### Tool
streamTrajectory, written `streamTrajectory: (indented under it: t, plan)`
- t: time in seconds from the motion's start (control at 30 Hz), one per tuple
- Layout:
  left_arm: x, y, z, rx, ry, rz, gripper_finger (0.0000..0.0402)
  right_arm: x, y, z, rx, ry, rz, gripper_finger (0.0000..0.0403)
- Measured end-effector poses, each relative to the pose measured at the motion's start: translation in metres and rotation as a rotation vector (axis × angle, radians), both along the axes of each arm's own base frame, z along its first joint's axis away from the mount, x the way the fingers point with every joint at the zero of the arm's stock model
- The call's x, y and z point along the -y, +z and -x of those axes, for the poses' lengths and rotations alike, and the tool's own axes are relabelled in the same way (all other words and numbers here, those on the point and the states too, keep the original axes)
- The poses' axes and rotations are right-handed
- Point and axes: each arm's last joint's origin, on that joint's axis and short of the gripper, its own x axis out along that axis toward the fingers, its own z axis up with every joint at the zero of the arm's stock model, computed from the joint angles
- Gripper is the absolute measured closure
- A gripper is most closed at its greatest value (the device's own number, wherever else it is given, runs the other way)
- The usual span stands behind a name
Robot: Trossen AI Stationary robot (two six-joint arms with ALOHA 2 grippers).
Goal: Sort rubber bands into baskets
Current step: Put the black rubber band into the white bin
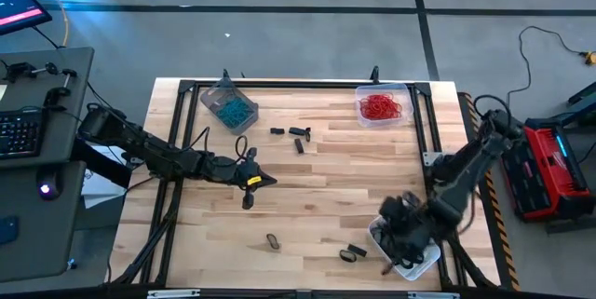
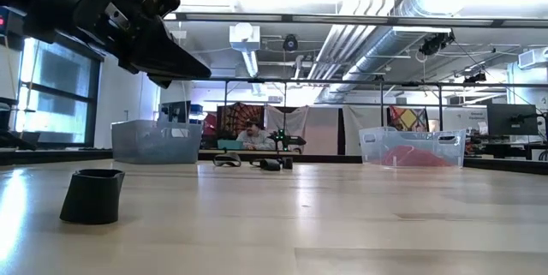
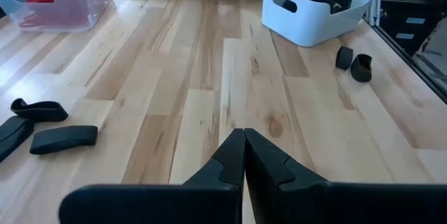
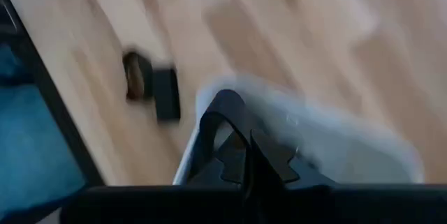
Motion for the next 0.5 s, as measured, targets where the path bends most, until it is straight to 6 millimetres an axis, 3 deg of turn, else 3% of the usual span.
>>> streamTrajectory:
  t: [0.17, 0.37, 0.5]
  plan:
    - [0.0, 0.0, 0.0, -0.001, 0.001, 0.001, 0.0402, -0.02, -0.01, 0.017, -0.105, -0.034, -0.071, 0.0402]
    - [0.0, 0.0, 0.0, -0.001, 0.003, 0.008, 0.0401, -0.028, -0.025, 0.022, -0.385, -0.09, -0.147, 0.0402]
    - [0.0, -0.001, 0.0, -0.008, 0.003, 0.006, 0.0401, -0.03, -0.028, 0.021, -0.452, -0.1, -0.185, 0.0402]
